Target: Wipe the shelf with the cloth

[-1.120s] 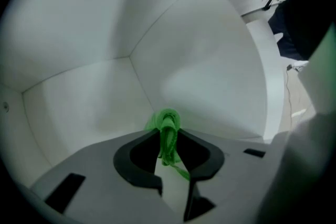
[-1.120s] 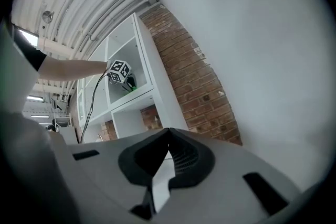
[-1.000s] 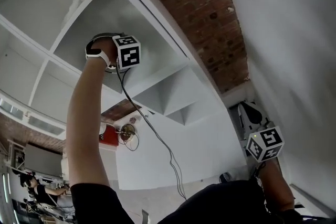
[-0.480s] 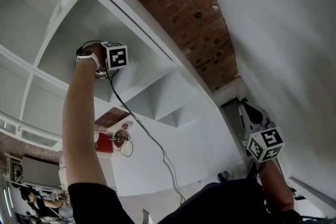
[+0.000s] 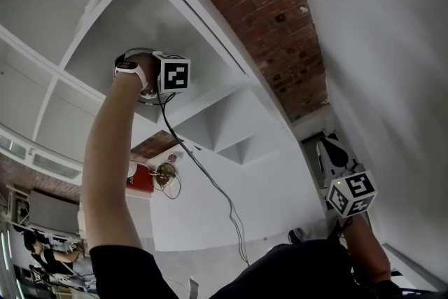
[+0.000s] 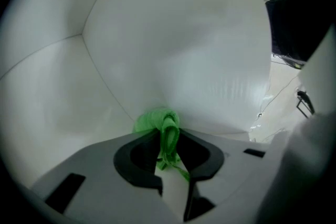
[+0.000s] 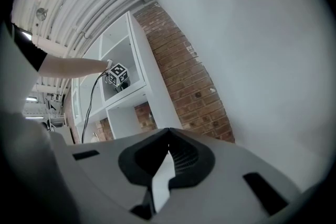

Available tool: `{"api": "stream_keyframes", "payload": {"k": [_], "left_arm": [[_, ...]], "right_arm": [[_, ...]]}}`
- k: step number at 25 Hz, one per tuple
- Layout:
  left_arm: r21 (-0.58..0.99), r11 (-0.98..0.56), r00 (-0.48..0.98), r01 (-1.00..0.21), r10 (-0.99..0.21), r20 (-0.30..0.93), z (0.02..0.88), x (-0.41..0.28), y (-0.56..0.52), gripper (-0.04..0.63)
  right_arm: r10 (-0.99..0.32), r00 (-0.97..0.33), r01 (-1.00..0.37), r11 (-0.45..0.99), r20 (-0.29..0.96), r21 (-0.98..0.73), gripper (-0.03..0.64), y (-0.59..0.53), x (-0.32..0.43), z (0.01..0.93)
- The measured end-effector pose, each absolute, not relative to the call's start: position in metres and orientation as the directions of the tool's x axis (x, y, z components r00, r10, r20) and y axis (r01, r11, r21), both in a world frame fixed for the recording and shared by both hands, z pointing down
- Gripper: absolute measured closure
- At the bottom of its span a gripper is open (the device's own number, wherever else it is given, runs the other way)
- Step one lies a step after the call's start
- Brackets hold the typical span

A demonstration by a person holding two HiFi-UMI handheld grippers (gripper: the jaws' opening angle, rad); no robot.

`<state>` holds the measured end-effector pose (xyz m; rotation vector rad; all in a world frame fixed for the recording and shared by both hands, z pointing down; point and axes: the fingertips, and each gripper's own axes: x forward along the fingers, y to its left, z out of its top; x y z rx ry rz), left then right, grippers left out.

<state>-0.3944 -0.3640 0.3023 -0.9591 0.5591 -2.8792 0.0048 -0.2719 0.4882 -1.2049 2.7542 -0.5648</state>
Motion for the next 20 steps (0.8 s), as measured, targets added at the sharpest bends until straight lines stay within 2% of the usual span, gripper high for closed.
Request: {"api": "stream_keyframes", "payload": {"k": [20], "left_arm": [[-0.366, -0.931, -0.717, 0.016, -0.265, 0.644, 0.304, -0.352, -0.261, 0.503]], "right_arm": [[-0.616, -0.787, -0.595, 0.74, 0.04, -0.313, 0.617, -0.232, -0.045, 0.458]]}}
